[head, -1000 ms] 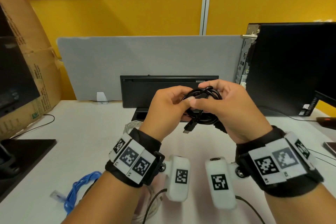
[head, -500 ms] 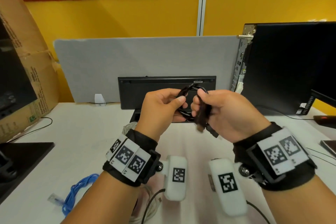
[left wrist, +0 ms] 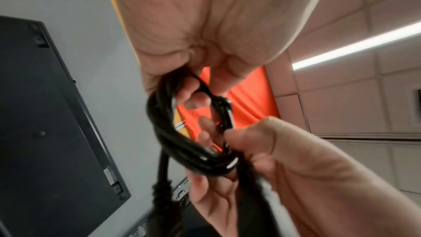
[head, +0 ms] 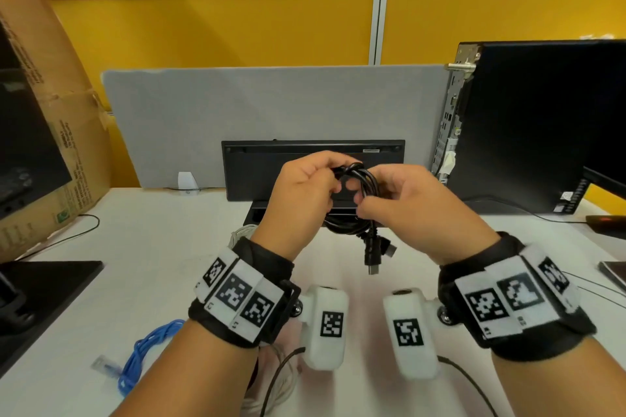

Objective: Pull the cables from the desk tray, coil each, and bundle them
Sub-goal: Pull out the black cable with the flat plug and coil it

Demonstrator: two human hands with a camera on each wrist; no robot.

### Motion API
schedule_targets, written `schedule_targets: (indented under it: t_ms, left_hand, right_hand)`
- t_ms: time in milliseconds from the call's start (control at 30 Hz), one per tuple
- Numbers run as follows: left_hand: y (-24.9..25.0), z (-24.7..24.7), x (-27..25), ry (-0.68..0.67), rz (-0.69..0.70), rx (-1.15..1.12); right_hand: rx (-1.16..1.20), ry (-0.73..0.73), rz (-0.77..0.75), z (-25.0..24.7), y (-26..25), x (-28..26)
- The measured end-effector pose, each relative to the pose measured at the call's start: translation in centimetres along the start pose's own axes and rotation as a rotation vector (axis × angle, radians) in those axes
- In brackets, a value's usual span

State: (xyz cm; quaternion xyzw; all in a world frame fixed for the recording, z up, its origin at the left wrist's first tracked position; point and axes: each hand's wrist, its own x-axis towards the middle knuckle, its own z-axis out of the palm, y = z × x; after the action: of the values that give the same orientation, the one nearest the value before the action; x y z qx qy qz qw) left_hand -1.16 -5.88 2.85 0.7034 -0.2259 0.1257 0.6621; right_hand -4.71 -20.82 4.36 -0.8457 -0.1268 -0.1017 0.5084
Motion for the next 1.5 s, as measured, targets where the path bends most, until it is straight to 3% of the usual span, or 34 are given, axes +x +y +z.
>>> schedule_targets:
  t_ms: [200,433,633,767,933,1133,1300,1500]
  left_hand:
    - [-1.0,0.8,-0.2,0.045,0.070,0.179]
    - [-1.5,0.5,-0.1,0.140,-0.001,0.164]
    - [-1.7,-1.7,0.9,0.307,0.014,0.130]
    - [-1.5,-0.2,0.4,0.279,0.032,0.142]
    - [-1.5,0.6,0.2,0.254,0.030,0.119]
    - [-1.8,0.7,0.2,0.185,-0.002,0.111]
    - [-1.2,-0.2,0.3,0.137,-0.008,0.193]
    - [-0.3,0.4,-0.4,-0.067,-0.027,0.287]
  right_hand:
    - [-0.425,0.174,-0.137,0.0,-0.3,-0.5]
    - [-0.713,0.081,-0.155,-1.0,-0.3,-0.6]
    - [-0.500,0.268,-0.254,-3.0,-0.1,-0.6]
    - [-0.424,0.257,-0.284,-0.8,-1.3,-1.2]
    - [-0.741,0.220,-0.225,1.1,-1.4,-1.5]
    - [-0.828,0.185,-0.205,1.3,-1.2,-1.3]
    - [-0.830,0.054,-0.301,-0.2,-0.7,-0.5]
    - [-0.664,0.295,-0.488,-2.4,1.1,0.1]
